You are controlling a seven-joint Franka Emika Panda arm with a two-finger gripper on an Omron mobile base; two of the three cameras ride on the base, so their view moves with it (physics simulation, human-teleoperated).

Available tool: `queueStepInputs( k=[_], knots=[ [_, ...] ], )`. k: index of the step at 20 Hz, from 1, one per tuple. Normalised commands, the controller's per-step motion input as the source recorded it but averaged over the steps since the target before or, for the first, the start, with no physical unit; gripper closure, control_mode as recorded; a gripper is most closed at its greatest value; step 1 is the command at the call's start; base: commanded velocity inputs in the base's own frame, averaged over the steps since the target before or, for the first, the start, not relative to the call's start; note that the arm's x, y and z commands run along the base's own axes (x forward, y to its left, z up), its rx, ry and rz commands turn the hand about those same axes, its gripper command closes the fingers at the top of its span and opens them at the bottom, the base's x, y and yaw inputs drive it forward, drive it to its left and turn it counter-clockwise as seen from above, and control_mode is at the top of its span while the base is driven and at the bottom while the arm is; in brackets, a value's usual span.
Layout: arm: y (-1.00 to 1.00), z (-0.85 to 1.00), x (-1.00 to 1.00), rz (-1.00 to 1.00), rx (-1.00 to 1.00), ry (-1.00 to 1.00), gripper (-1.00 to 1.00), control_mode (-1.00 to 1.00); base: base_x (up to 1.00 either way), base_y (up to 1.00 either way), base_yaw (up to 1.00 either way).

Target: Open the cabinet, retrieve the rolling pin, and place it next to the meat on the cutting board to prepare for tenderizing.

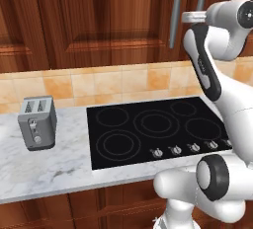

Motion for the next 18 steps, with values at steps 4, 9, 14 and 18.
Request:
queueStepInputs(
  k=[4,9,14,18],
  knots=[
    [0.0,0.05,0.32,0.0,0.0,0.06,-1.0,-1.0,0.0,0.0,0.0],
    [0.0,0.02,0.28,0.0,0.0,0.05,-1.0,-1.0,0.0,0.0,0.0],
    [0.0,0.0,0.36,0.0,0.0,0.06,1.0,-1.0,0.0,0.0,0.0],
    [0.0,0.0,0.35,0.0,0.0,0.04,1.0,-1.0,0.0,0.0,0.0]
  ],
)
